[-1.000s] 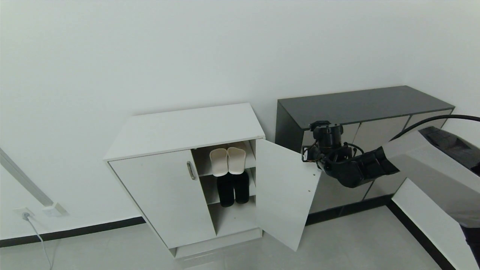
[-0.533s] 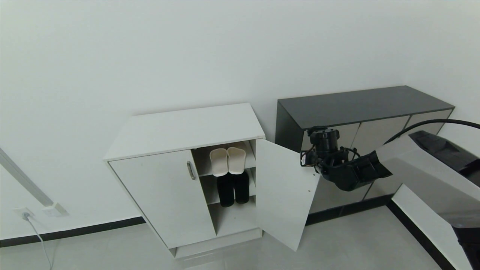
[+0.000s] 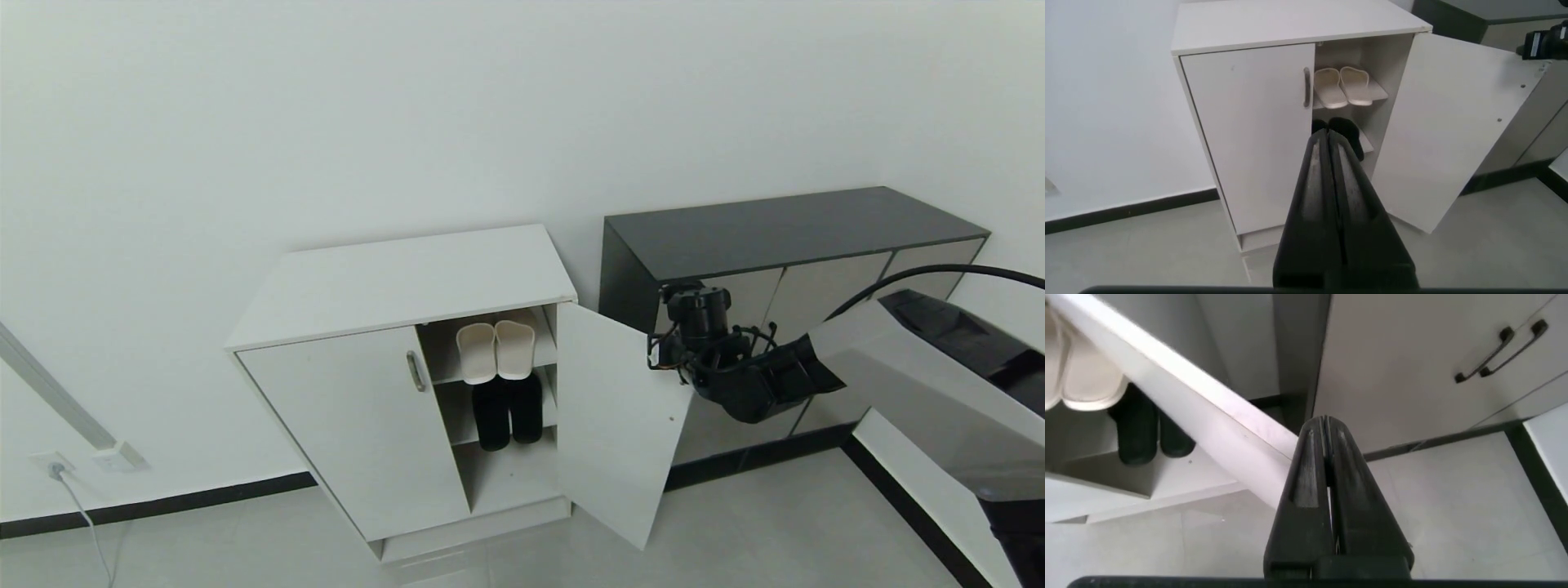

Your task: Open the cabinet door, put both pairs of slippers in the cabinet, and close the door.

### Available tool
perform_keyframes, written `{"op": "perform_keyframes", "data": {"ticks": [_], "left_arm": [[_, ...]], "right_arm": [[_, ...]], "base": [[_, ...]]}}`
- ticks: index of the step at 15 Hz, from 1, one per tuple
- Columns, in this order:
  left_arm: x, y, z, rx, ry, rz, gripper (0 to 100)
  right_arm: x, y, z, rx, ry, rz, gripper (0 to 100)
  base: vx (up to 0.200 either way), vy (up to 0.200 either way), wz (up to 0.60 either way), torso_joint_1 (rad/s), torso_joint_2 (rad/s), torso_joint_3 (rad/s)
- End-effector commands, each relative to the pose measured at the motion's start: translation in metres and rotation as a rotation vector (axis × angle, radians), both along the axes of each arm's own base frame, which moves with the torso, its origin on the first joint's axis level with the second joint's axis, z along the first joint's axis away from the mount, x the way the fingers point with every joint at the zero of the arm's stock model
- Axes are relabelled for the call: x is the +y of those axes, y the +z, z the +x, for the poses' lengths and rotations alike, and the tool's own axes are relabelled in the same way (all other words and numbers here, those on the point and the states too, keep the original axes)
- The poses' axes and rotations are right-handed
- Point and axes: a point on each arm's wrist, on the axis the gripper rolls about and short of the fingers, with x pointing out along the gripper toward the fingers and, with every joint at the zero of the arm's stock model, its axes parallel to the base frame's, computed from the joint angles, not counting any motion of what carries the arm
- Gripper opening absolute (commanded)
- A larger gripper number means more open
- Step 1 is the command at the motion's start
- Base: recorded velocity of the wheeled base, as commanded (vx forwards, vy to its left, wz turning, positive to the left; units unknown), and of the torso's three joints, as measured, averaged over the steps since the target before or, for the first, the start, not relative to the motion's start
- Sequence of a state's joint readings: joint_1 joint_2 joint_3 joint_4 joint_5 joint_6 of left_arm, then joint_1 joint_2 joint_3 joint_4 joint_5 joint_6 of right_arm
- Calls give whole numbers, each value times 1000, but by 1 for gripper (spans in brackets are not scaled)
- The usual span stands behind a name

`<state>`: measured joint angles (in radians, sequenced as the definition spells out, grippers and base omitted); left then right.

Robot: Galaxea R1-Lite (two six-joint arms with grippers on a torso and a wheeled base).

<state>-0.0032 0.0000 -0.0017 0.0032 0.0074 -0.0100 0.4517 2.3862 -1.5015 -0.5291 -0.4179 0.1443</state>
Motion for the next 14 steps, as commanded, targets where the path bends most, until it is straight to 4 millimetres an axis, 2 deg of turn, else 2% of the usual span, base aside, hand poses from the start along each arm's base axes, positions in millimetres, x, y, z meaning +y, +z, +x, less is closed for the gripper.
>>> {"op": "perform_keyframes", "data": {"ticks": [1,8,11,14], "left_arm": [[0,0,0,0,0,-1,0],[0,0,0,0,0,-1,0],[0,0,0,0,0,-1,0],[0,0,0,0,0,-1,0]], "right_arm": [[5,3,-5,-1,12,0,0],[56,17,-80,21,185,-12,0],[60,28,-99,13,218,-2,0],[63,30,-107,7,238,3,0]], "base": [[0,0,0,0,0,0],[0,0,0,0,0,0],[0,0,0,0,0,0],[0,0,0,0,0,0]]}}
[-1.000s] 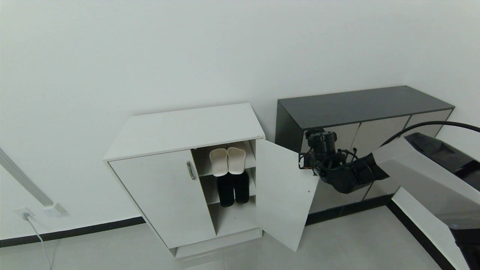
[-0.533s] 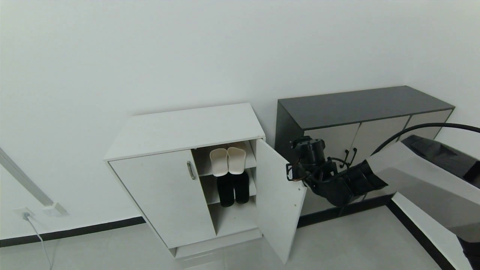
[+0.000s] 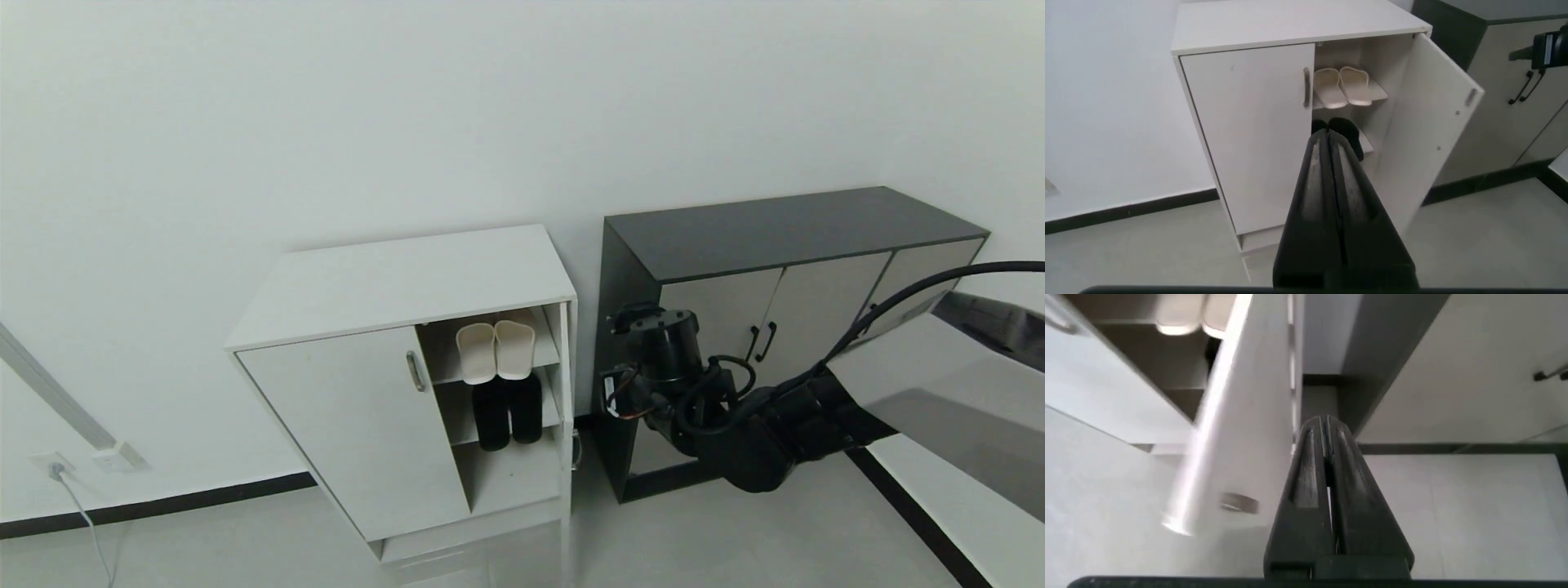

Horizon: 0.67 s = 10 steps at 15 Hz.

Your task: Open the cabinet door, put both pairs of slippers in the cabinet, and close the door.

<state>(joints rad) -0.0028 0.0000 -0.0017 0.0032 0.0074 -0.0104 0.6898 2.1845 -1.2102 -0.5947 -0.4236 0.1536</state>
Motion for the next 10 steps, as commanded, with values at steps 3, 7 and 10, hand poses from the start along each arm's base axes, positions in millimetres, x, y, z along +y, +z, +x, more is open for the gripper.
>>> {"op": "perform_keyframes", "data": {"ticks": [3,7,10], "left_arm": [[0,0,0,0,0,0,0],[0,0,0,0,0,0,0],[0,0,0,0,0,0,0]], "right_arm": [[7,5,-13,-26,45,-3,0],[7,1,-16,-30,54,-20,0],[8,1,-17,-36,55,-29,0]], "base": [[0,0,0,0,0,0],[0,0,0,0,0,0],[0,0,0,0,0,0]]}}
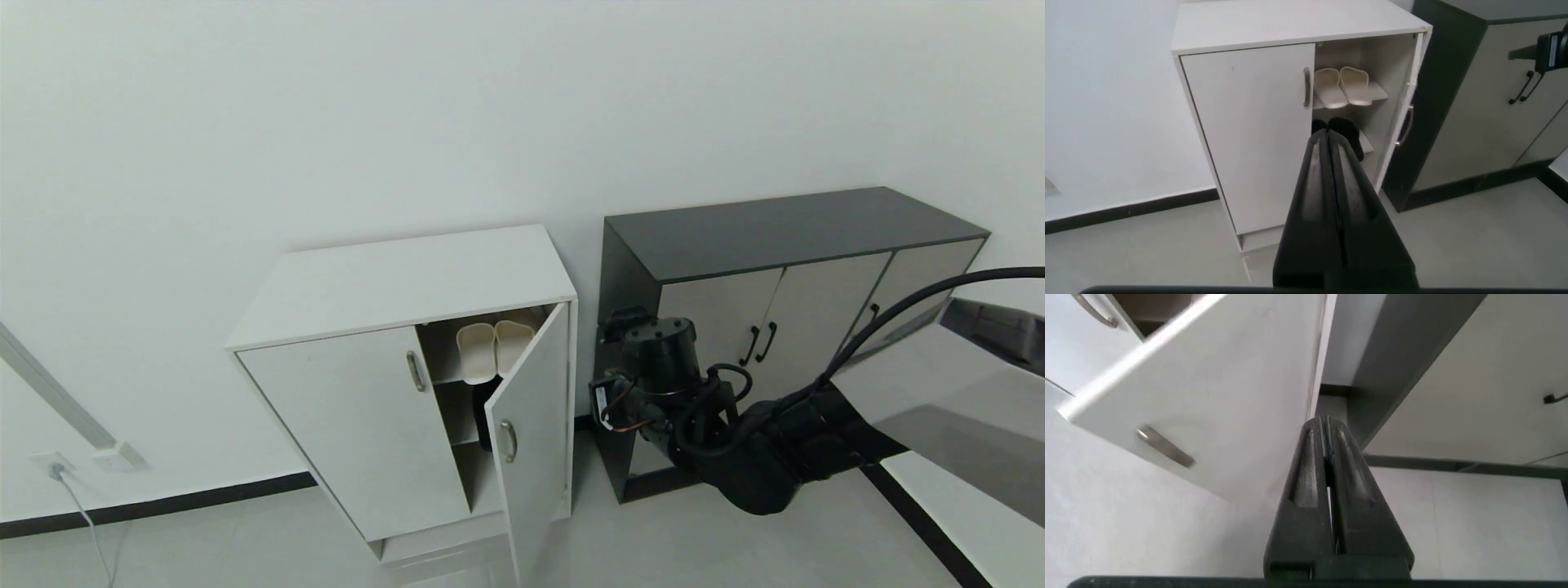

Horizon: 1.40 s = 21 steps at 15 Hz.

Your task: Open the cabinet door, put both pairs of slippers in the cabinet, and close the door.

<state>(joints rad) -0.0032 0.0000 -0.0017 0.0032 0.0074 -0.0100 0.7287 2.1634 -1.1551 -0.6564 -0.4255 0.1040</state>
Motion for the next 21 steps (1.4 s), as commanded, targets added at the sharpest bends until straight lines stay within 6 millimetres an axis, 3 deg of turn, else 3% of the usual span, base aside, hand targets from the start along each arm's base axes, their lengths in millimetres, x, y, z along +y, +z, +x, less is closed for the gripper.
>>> {"op": "perform_keyframes", "data": {"ticks": [1,9,17,21], "left_arm": [[0,0,0,0,0,-1,0],[0,0,0,0,0,-1,0],[0,0,0,0,2,5,0],[0,0,0,0,0,5,0]], "right_arm": [[0,0,-1,-1,2,-6,0],[-1,0,-3,2,7,-7,0],[-4,-2,-6,-35,20,0,0],[-24,9,-29,-47,33,-5,0]], "base": [[0,0,0,0,0,0],[0,0,600,-1,7,3],[0,0,0,0,0,0],[0,0,0,0,0,0]]}}
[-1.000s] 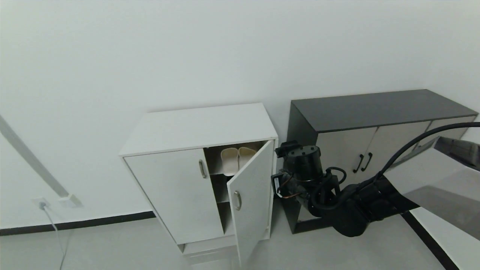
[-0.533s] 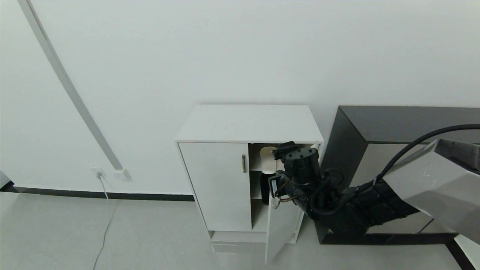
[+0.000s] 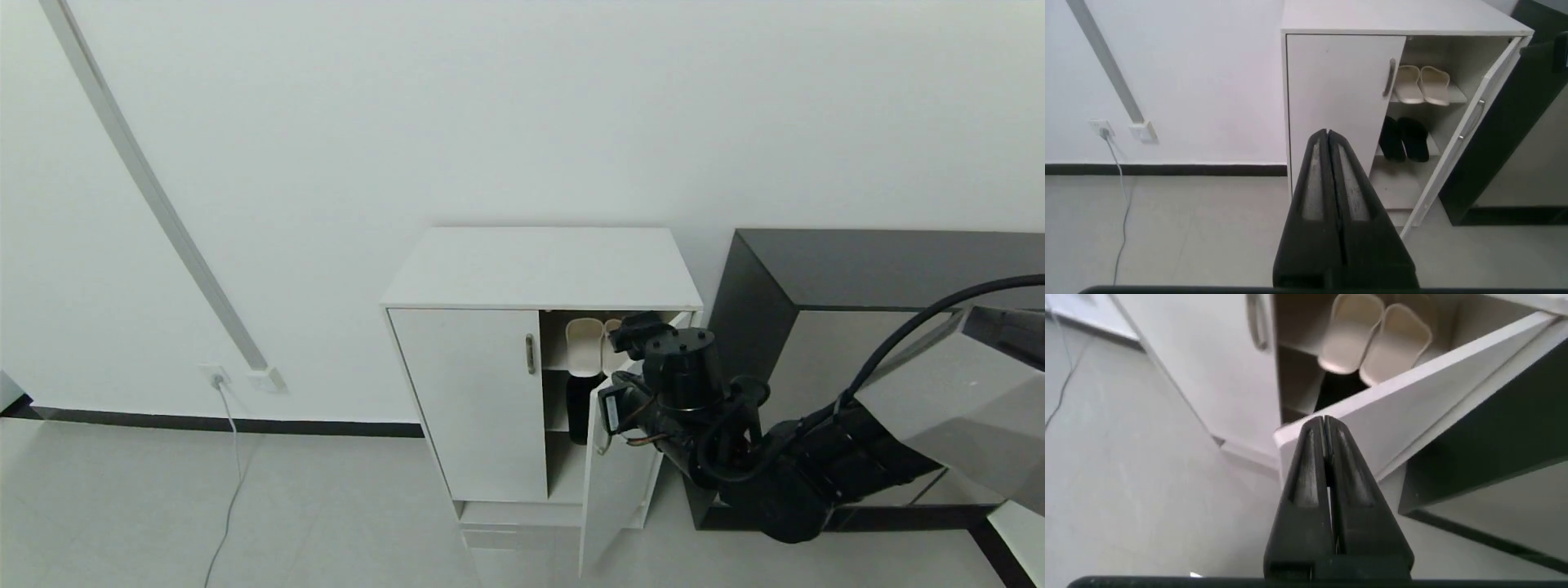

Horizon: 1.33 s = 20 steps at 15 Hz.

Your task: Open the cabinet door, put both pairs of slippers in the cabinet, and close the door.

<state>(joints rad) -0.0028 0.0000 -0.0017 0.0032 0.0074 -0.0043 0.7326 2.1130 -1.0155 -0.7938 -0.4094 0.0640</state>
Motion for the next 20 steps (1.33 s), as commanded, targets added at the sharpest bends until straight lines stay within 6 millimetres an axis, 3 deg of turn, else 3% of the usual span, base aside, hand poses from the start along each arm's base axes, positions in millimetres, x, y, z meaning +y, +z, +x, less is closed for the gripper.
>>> {"op": "perform_keyframes", "data": {"ticks": [1,5,9,14,20], "left_arm": [[0,0,0,0,0,0,0],[0,0,0,2,-2,1,0],[0,0,0,0,-2,0,0],[0,0,0,0,0,-3,0],[0,0,0,0,0,-3,0]], "right_arm": [[-21,11,-23,12,8,-20,0],[-46,-4,-56,99,30,-86,0],[-45,-12,-65,124,51,-103,0],[-37,-26,-58,153,50,-119,0],[-15,-44,-26,151,34,-113,0]], "base": [[0,0,0,0,0,0],[50,0,0,1,-2,-1],[200,0,0,-2,-5,6],[0,0,0,0,0,0],[0,0,0,0,0,0]]}}
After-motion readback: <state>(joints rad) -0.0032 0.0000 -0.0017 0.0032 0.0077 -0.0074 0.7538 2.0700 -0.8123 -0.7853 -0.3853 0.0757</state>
